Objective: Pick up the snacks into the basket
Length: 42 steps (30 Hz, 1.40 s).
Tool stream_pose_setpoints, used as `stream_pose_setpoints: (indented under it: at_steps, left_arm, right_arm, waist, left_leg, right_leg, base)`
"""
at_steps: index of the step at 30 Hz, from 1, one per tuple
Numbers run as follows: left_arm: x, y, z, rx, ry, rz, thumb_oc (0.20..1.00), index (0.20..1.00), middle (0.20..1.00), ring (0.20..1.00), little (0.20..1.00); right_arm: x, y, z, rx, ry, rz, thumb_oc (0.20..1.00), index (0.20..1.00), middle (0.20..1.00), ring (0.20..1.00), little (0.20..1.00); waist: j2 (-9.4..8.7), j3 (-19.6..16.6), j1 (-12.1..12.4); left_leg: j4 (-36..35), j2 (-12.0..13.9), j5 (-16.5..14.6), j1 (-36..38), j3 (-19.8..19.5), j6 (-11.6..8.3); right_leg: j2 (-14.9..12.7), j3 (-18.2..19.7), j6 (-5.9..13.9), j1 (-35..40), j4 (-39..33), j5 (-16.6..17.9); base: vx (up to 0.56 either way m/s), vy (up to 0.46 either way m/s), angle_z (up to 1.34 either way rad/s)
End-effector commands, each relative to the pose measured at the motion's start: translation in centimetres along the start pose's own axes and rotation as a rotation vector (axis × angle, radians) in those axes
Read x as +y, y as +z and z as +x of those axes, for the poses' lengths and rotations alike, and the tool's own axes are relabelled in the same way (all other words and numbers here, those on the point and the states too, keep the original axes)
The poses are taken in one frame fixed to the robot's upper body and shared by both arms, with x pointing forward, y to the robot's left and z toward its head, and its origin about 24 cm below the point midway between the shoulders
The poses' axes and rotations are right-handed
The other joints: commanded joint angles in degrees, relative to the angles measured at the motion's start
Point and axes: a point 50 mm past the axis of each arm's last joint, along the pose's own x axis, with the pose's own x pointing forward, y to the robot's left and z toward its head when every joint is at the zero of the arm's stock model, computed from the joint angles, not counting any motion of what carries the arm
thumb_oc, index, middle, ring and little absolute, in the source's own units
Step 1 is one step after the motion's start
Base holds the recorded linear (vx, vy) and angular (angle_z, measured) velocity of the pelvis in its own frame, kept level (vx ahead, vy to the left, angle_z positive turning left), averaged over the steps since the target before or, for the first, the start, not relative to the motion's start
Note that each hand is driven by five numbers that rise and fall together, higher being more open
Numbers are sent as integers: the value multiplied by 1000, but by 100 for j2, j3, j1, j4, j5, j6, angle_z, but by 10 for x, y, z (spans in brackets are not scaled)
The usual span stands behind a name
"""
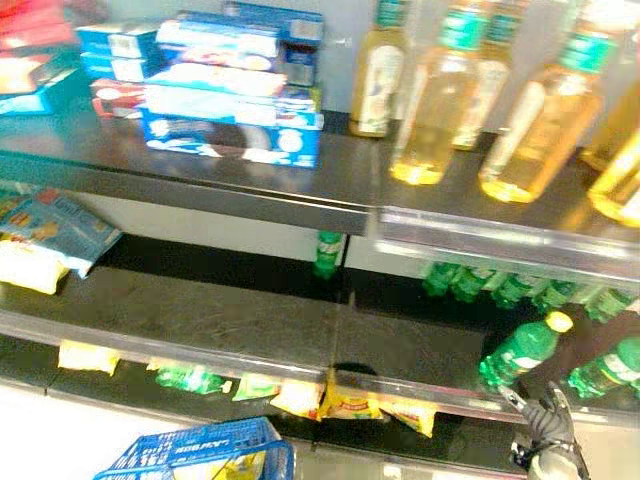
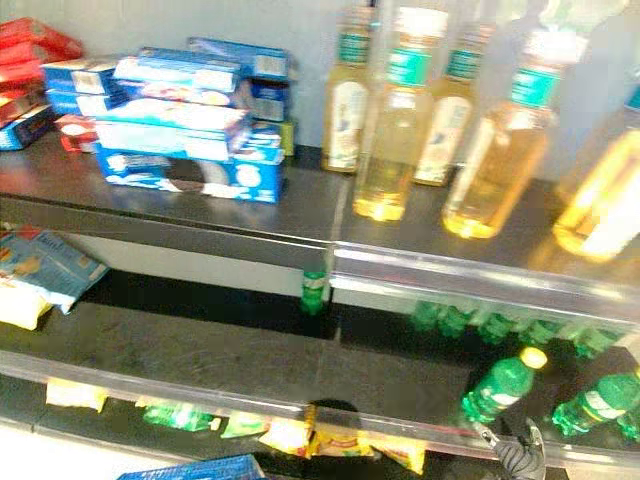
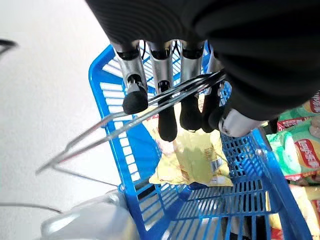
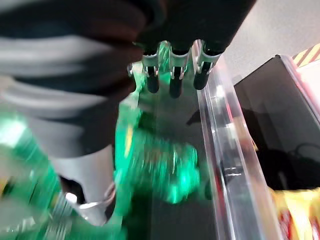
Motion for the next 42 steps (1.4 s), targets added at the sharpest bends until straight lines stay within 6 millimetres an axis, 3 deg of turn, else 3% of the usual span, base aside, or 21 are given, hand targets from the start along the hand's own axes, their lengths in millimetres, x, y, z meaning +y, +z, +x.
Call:
stream_pose_setpoints:
  at_steps: [1,3,6,9,10,11,12,14,18,22,27,37,42]
  left_arm:
    - [-8,9,-1,-16,-4,39,200,200,200,200,200]
    - [-16,16,-4,-52,-20,42,200,200,200,200,200]
    - [-26,25,-8,-98,-40,46,200,200,200,200,200]
    - [-43,49,-17,-204,-81,66,200,200,200,200,200]
    - [-43,50,-17,-205,-81,66,200,200,200,200,200]
    - [-55,57,-23,-229,-119,83,200,200,200,200,200]
    - [-55,57,-23,-229,-120,83,200,200,200,200,200]
    - [-63,53,-26,-241,-146,130,200,200,200,200,200]
    - [-64,38,-25,-182,-161,105,200,200,200,200,200]
    - [-63,35,-24,-176,-164,132,200,200,200,200,200]
    - [-59,39,-22,-215,-172,178,200,200,200,200,200]
    - [-63,33,-24,-216,-190,222,200,200,200,200,200]
    - [-63,29,-24,-208,-189,232,200,200,200,200,200]
  right_arm:
    - [-16,31,5,-142,-54,7,1000,1000,1000,1000,1000]
    - [-14,38,2,-182,-21,-21,1000,1000,1000,1000,1000]
    - [-10,51,1,-245,10,-46,1000,1000,1000,1000,1000]
    - [-12,65,1,-307,24,-56,1000,1000,1000,1000,1000]
    - [-13,65,1,-309,23,-56,1000,1000,1000,1000,1000]
    - [-18,73,5,-334,-17,-70,1000,1000,1000,1000,1000]
    - [-18,73,5,-334,-17,-70,1000,1000,1000,1000,1000]
    - [-15,77,6,-356,-8,-91,1000,1000,1000,1000,1000]
    - [-20,71,7,-331,-17,-110,1000,1000,1000,1000,1000]
    - [-13,73,8,-344,31,-159,1000,1000,1000,1000,1000]
    - [13,91,-4,-462,250,-298,1000,1000,1000,1000,1000]
    - [49,101,-16,-535,384,-330,1000,1000,1000,1000,1000]
    - [57,110,-21,-578,404,-299,1000,1000,1000,1000,1000]
  waist:
    - [-48,-140,-64]
    - [61,-134,-86]
    - [265,-22,-141]
    - [529,239,-198]
    - [539,244,-206]
    - [580,344,-309]
    - [580,342,-309]
    - [650,253,-290]
    - [751,141,-278]
    - [779,172,-246]
    - [756,296,-161]
    - [724,303,-25]
    - [708,266,11]
  left_leg:
    - [-36,130,-117,28,138,175]
    - [-49,435,64,-45,159,-6]
    - [-44,696,317,-177,104,-96]
    - [-144,774,798,-419,86,-215]
    - [-151,777,808,-421,73,-218]
    - [-39,573,731,-550,685,-46]
    - [-18,570,711,-556,684,-43]
    - [103,65,294,-519,390,126]
    - [-174,23,391,-384,365,136]
    - [-251,18,412,-303,341,127]
    - [-315,48,391,-219,354,115]
    - [-334,74,353,-150,351,107]
    - [-334,73,317,-87,345,106]
  right_leg:
    - [-76,192,14,-613,504,-38]
    - [185,24,-64,-556,496,-453]
    - [462,-54,-218,-579,582,-669]
    - [714,-229,-369,-508,453,-770]
    - [717,-242,-373,-501,446,-766]
    - [735,-528,-490,-505,327,-736]
    - [730,-529,-486,-498,320,-737]
    - [847,-507,-510,-565,215,-635]
    - [848,-586,-521,-442,97,-623]
    - [832,-600,-533,-377,27,-604]
    - [809,-589,-502,-313,-53,-549]
    - [809,-611,-463,-264,-94,-544]
    - [819,-635,-463,-194,-94,-572]
  base:
    - [-18,-355,-13]
    - [-44,-444,-8]
    - [-83,-320,2]
    - [-137,-220,9]
    - [-235,-242,22]
    - [-168,-202,20]
    - [-205,-268,49]
    - [-53,-134,63]
    - [66,-25,-21]
    - [16,16,9]
    - [0,0,0]
    - [2,10,2]
    - [25,4,3]
